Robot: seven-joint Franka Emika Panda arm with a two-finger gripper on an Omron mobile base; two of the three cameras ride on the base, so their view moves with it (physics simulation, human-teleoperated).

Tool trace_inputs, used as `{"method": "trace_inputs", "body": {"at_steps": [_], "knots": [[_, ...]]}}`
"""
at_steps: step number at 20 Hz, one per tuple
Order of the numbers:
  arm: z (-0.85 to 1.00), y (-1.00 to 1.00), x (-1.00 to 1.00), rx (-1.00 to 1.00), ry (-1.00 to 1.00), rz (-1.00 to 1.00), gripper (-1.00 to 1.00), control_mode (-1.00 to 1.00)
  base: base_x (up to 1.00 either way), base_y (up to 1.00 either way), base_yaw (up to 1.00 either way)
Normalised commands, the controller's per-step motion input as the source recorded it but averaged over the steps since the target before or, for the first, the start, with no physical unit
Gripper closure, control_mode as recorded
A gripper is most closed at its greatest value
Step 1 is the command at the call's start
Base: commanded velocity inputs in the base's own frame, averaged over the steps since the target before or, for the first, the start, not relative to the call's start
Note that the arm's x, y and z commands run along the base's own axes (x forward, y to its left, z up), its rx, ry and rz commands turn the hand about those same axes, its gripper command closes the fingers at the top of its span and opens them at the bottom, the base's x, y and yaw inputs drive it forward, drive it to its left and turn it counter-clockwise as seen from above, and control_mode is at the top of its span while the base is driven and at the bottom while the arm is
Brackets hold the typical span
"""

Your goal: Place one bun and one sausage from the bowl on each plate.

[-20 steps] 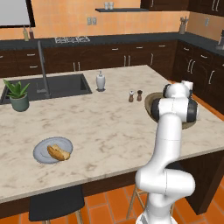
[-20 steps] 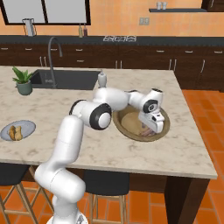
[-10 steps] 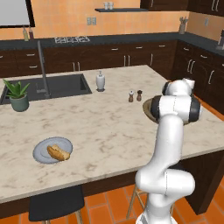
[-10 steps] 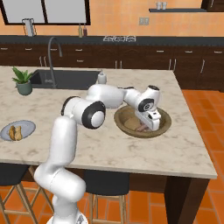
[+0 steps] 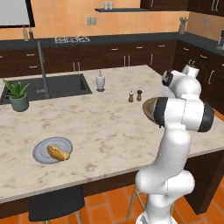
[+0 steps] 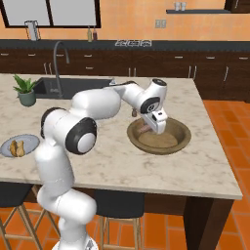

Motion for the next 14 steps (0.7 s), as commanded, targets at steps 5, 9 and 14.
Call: {"method": "trace_inputs", "body": {"at_steps": [5, 9, 14], "knots": [[0.19, 1.0, -0.49, 0.0, -0.03, 0.15, 1.0, -1.0, 0.0, 0.0, 0.0], [0.27, 1.0, -0.31, -0.03, 0.0, 0.19, 1.0, -1.0, 0.0, 0.0, 0.0], [0.16, 1.0, -0.28, -0.09, 0.02, 0.2, 1.0, -1.0, 0.0, 0.0, 0.0]]}}
